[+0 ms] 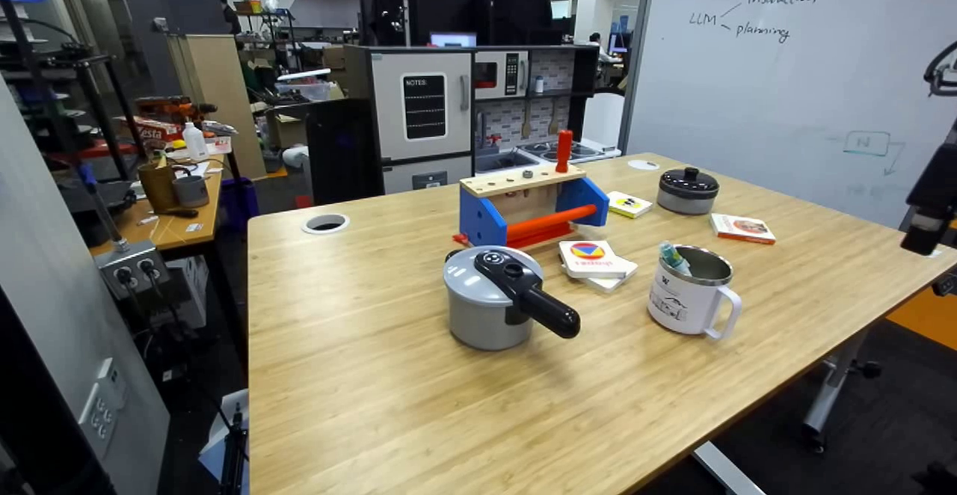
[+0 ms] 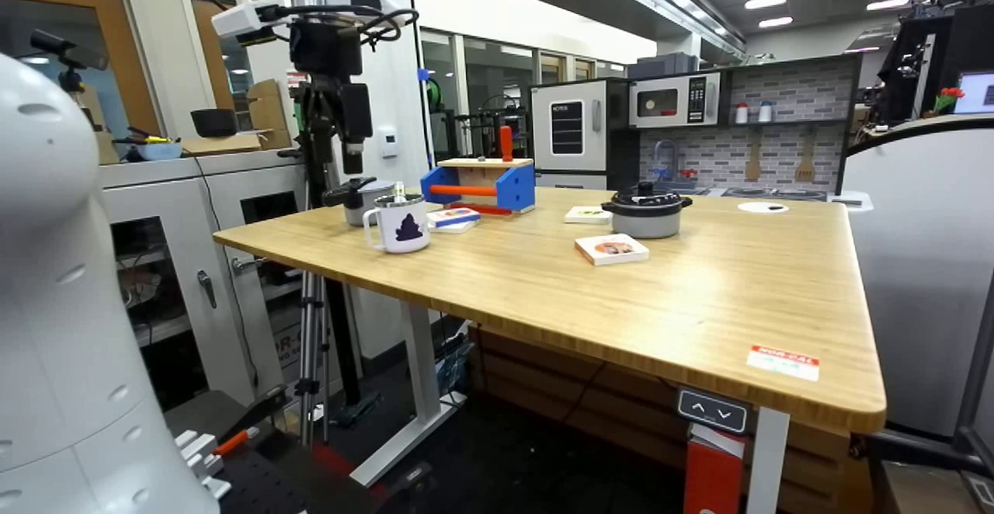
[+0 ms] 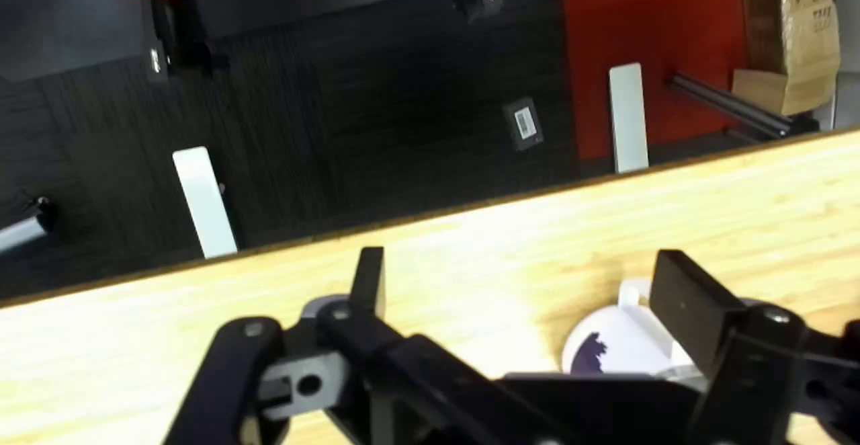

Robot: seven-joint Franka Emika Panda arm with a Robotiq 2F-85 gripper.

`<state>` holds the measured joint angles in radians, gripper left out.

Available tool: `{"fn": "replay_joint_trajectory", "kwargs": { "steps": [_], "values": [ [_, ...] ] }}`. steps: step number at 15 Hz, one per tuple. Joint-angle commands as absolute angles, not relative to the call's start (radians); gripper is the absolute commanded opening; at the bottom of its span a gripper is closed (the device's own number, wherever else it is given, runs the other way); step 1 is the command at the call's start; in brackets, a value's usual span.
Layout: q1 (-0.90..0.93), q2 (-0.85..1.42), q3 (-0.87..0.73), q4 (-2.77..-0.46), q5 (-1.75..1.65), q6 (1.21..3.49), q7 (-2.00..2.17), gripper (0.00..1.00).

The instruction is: Remove the marker from the mug cup and place it on the table

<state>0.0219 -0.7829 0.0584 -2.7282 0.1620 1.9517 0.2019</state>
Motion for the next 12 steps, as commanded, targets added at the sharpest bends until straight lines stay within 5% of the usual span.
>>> {"fn": "replay_joint_trajectory", "kwargs": {
  "steps": [1, 12],
  "values": [
    [0.033, -0.610, 0.122, -2.568, 0.190, 2.005, 0.272, 1.00],
    [0.073, -0.273, 0.166, -2.212, 0.219, 2.048, 0.413, 1.00]
  ]
}}
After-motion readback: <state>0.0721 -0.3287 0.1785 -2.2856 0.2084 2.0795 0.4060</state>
